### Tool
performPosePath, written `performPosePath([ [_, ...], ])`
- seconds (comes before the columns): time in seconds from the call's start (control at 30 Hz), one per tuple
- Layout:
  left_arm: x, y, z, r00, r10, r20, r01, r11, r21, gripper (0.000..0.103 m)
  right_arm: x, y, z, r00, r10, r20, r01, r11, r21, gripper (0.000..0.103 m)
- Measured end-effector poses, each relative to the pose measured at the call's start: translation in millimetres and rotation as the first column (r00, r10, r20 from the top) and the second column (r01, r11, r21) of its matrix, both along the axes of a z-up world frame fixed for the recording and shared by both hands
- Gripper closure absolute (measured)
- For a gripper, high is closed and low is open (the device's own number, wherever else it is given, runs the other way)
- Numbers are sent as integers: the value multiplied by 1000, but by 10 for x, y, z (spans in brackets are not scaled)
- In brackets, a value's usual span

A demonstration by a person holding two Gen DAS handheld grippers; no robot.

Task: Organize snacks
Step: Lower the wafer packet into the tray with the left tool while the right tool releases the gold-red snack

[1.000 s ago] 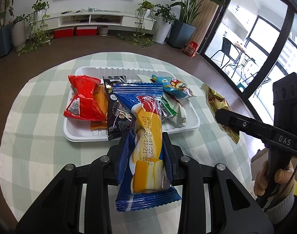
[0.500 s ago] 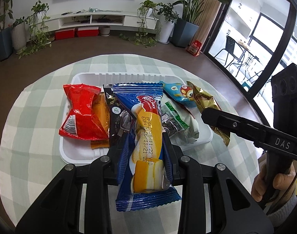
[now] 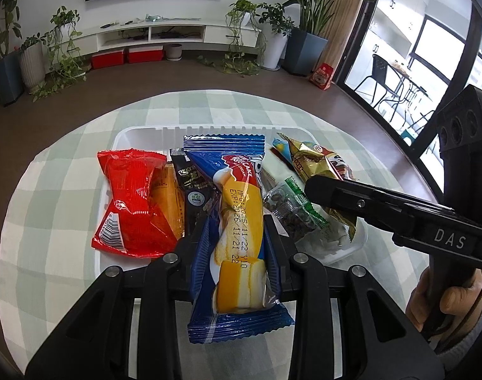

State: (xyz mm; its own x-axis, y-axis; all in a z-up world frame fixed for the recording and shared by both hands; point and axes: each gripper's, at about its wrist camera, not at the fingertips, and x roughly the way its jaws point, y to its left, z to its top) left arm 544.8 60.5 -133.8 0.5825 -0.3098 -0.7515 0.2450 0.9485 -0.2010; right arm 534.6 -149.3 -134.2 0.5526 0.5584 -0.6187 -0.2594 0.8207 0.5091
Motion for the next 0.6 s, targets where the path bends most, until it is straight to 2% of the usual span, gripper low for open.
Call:
performPosePath([
  [0.2, 80, -5, -49, 1000, 1, -1, -1, 1000, 8, 73, 115, 35, -78, 1000, -2, -12, 2, 1000, -14, 67],
  [0.43, 238, -52, -144, 1000, 26, 11, -27, 998, 54, 73, 216, 70, -149, 1000, -10, -20, 10, 999, -44, 66],
  [0.5, 268, -52, -144, 999, 39, 19, -40, 997, 58, 66, 222, 71, -150, 1000, -16, -18, 16, 999, -49, 55],
  [0.53, 282, -49, -141, 999, 49, 24, -50, 997, 64, 56, 219, 75, -145, 1000, -14, -16, 14, 999, -47, 53],
  [0.6, 287, -36, -122, 997, 58, 41, -61, 996, 65, 53, 208, 82, -132, 1000, -13, -6, 13, 998, -55, 49],
])
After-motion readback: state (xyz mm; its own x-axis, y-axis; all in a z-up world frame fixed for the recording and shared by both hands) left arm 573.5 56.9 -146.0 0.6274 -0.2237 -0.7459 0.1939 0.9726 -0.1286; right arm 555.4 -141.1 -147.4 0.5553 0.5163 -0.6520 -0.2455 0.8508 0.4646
